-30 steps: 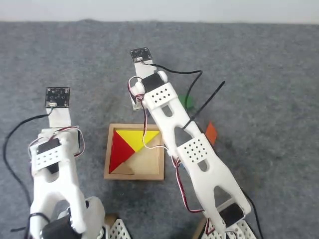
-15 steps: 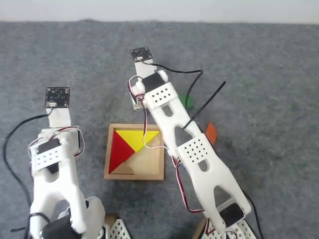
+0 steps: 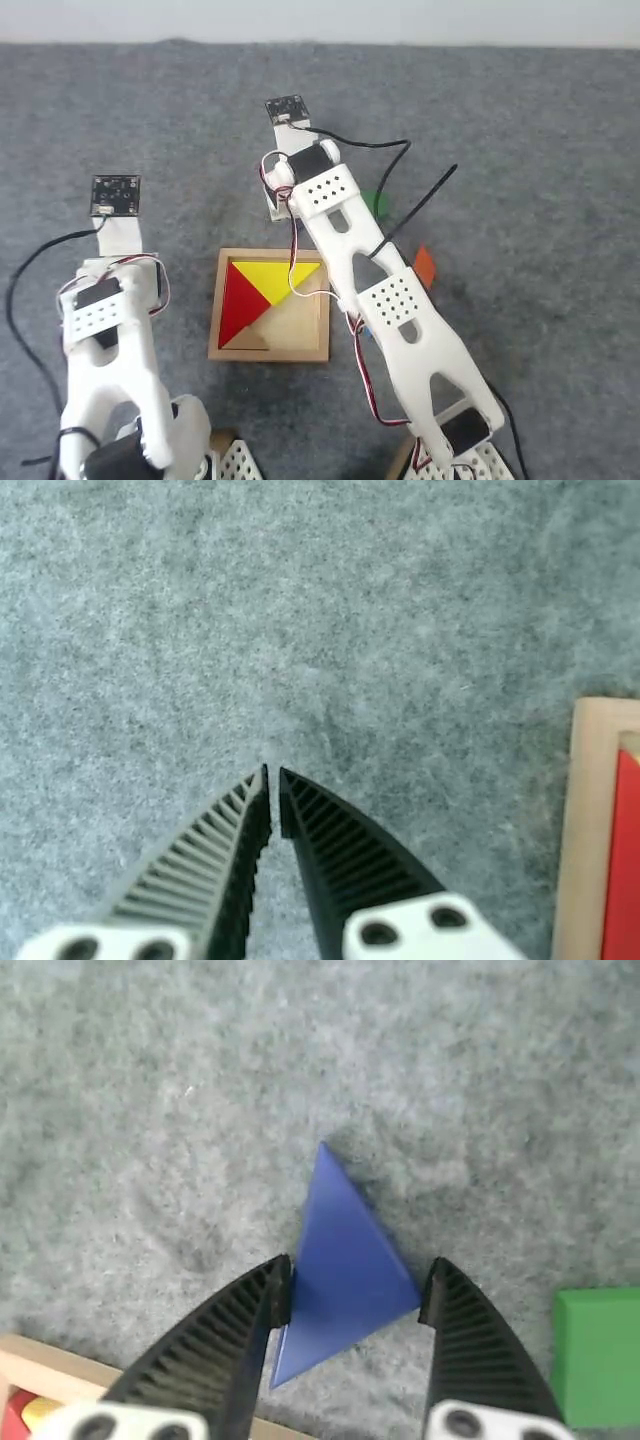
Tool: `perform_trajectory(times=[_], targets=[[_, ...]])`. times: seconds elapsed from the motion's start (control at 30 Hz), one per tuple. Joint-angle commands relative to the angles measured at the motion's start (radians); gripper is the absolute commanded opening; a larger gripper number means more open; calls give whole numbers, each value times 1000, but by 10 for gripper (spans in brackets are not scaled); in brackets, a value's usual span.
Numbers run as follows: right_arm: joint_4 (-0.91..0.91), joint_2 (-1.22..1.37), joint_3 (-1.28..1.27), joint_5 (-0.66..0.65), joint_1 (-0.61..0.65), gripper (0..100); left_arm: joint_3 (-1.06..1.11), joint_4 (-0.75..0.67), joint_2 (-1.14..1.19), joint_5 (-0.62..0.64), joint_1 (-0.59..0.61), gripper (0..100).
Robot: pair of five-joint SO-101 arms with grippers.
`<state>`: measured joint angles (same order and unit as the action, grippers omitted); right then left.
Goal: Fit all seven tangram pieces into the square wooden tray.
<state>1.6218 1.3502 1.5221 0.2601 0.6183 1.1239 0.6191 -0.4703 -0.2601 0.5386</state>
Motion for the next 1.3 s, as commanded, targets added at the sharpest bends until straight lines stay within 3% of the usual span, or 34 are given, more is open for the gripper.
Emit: perform_trajectory(times=[0.0,0.57,0.73,0.87,1.07,1.27], targets=[[22,-84,46,-12,-15,183,-2,-17,0,9,2,15],[177,-263,38,-11,-44,181,-2,-17,0,9,2,15],[182,-374,18,-15,-48,126,-2,-17,0,9,2,15],[182,-549,-176,-51,-25,129,-2,-17,0,9,2,15],[176,-901,-678,-49,27,130,-2,-17,0,9,2,15],[151,-1142,-1097,-35,151,130,-2,-17,0,9,2,15]])
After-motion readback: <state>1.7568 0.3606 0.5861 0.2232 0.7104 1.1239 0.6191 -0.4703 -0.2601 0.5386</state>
